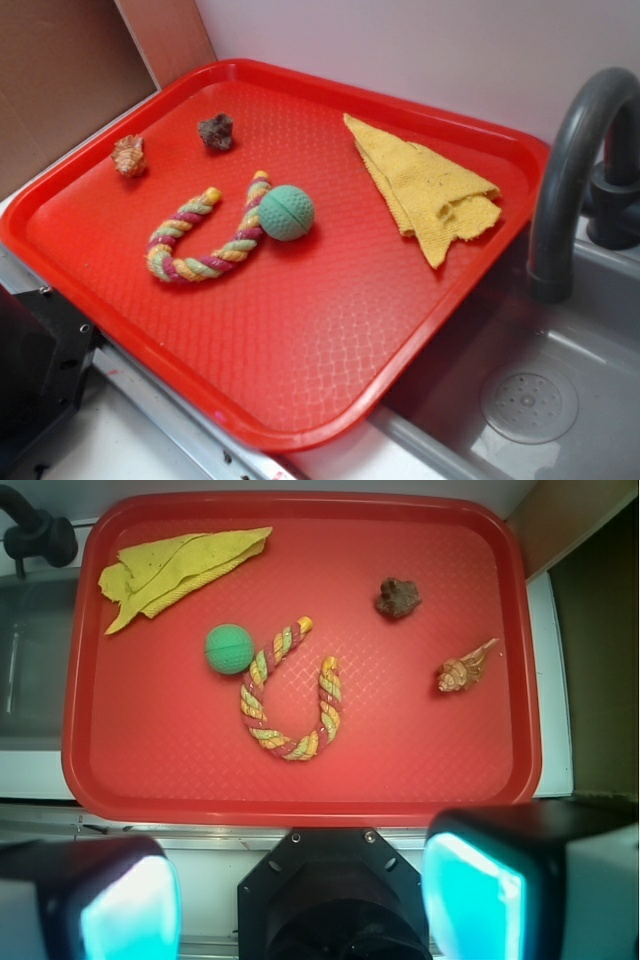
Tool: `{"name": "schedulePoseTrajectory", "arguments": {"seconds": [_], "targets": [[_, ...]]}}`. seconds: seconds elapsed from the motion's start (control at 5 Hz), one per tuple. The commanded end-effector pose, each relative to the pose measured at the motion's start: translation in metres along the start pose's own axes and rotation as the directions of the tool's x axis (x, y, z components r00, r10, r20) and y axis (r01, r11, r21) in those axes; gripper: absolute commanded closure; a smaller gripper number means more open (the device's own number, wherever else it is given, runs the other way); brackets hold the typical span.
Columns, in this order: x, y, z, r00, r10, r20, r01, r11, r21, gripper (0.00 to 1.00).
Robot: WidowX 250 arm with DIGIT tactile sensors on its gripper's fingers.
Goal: Grab the shell.
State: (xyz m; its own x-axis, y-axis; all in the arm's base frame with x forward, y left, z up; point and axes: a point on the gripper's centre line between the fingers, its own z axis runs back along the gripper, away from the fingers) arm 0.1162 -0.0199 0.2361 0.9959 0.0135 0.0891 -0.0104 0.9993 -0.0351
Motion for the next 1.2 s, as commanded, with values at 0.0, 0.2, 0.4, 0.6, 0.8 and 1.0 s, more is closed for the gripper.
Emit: {"name": "schedulePoseTrajectory", "arguments": {"seconds": [0.0, 0.2, 0.4, 0.6, 0.8, 1.0], "targets": [[0.0, 0.0, 0.0, 1.0, 0.0, 0.0, 0.0, 1.0, 0.0, 0.0], [-0.001, 0.019, -0.011, 0.97, 0.24, 0.032, -0.242, 0.967, 0.081, 0.0], [0.005, 0.024, -0.03, 0.881, 0.465, 0.088, -0.473, 0.874, 0.115, 0.0], [0.016, 0.041, -0.066, 0.736, 0.658, 0.159, -0.676, 0.726, 0.128, 0.0], [0.039, 0.084, -0.105, 0.597, 0.776, 0.202, -0.798, 0.599, 0.058, 0.0], [0.059, 0.115, -0.126, 0.548, 0.795, 0.261, -0.831, 0.553, 0.061, 0.0]]}}
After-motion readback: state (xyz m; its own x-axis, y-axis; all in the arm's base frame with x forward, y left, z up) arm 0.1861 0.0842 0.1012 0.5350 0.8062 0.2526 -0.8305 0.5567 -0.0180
